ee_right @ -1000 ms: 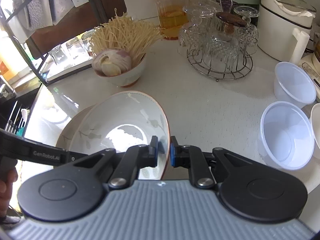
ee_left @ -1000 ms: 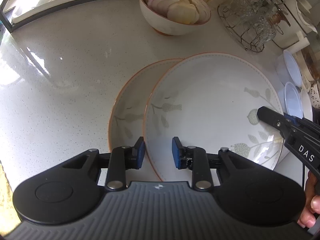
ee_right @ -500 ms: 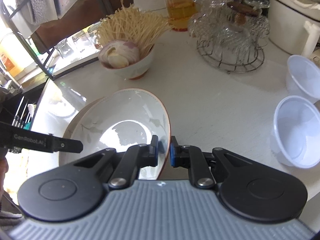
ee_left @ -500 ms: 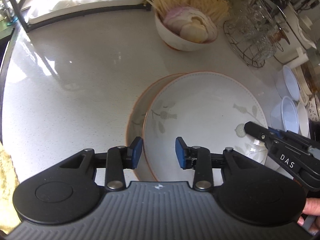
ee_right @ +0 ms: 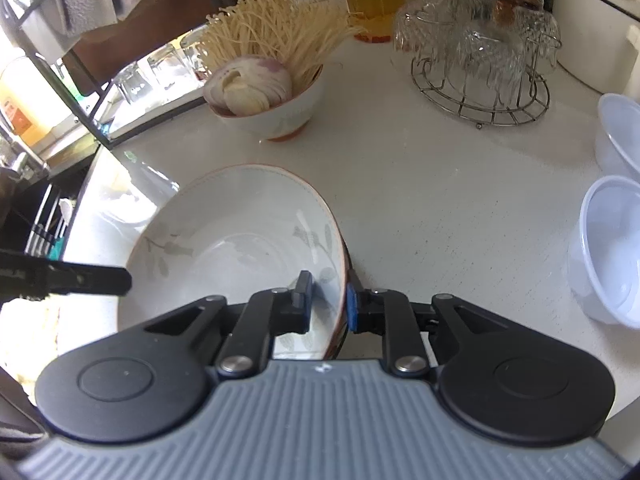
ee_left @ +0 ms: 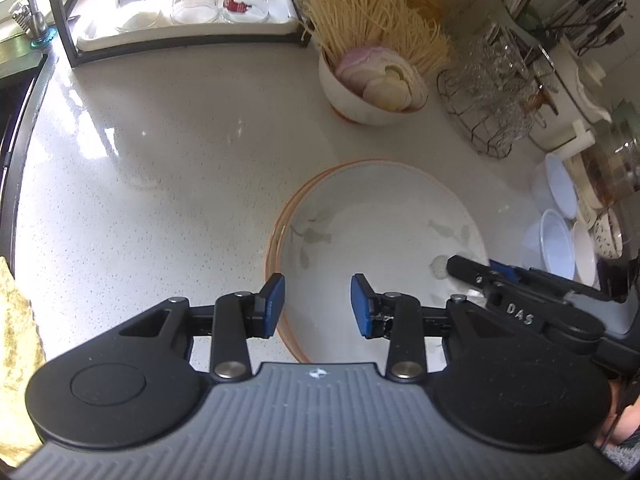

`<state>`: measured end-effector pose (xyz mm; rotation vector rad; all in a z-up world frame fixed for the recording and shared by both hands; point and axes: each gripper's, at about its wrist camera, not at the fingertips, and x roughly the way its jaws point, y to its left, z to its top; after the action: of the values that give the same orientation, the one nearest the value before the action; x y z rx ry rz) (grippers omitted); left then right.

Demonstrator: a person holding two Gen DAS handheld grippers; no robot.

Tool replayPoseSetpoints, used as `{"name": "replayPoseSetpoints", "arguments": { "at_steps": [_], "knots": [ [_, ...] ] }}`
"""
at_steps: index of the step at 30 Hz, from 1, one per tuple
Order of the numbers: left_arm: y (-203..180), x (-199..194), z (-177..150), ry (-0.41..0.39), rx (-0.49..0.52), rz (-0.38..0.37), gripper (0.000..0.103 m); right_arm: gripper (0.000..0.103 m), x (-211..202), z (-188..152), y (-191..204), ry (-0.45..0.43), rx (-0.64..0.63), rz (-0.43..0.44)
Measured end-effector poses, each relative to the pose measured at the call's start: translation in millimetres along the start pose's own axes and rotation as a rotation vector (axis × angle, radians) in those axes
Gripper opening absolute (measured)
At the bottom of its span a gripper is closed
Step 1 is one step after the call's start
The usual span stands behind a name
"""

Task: Organize plates and bowls
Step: 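Open both grippers and withdraw from the plate stack, then move both grippers toward the translucent plastic bowls by the kettle base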

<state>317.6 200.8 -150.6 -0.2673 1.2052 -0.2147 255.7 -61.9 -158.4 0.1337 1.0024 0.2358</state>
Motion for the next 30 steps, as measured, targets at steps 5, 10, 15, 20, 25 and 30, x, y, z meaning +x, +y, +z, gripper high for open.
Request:
{"name": "replayPoseSetpoints", "arguments": {
  "at_steps": [5, 10, 15, 20, 25, 30],
  "knots": [
    [-1.3, -10.3, 0.9, -0.038, 0.008, -0.023, 0.041, 0.021, -3.0, 1.0, 0.4, -0.011, 0.021, -0.005],
    [-6.8, -26.7, 4.3, -0.089, 0.038, -0.037, 0.042, 0.033, -18.5, 3.9, -0.2, -0.064, 0.055, -0.009],
    [-15.1, -49.5, 8.5, -0.142, 0.069, -0.071, 0.042, 0.033, -46.7, 11.7, 5.3, -0.14, 0.066, -0.021],
    [-27.1, -85.1, 13.4, -0.231, 0.105, -0.113, 0.043, 0.033, -85.5, 21.0, 15.1, -0.217, 0.093, -0.012],
    [-35.8, -114.0, 17.1, -0.266, 0.121, -0.16, 0.043, 0.033, -125.8, 26.1, 28.9, -0.295, 0.128, -0.011],
    [-47.6, -129.7, 9.5, -0.275, 0.196, -0.17, 0.043, 0.033, -151.3, 25.0, 44.3, -0.353, 0.114, -0.052]
  ]
}}
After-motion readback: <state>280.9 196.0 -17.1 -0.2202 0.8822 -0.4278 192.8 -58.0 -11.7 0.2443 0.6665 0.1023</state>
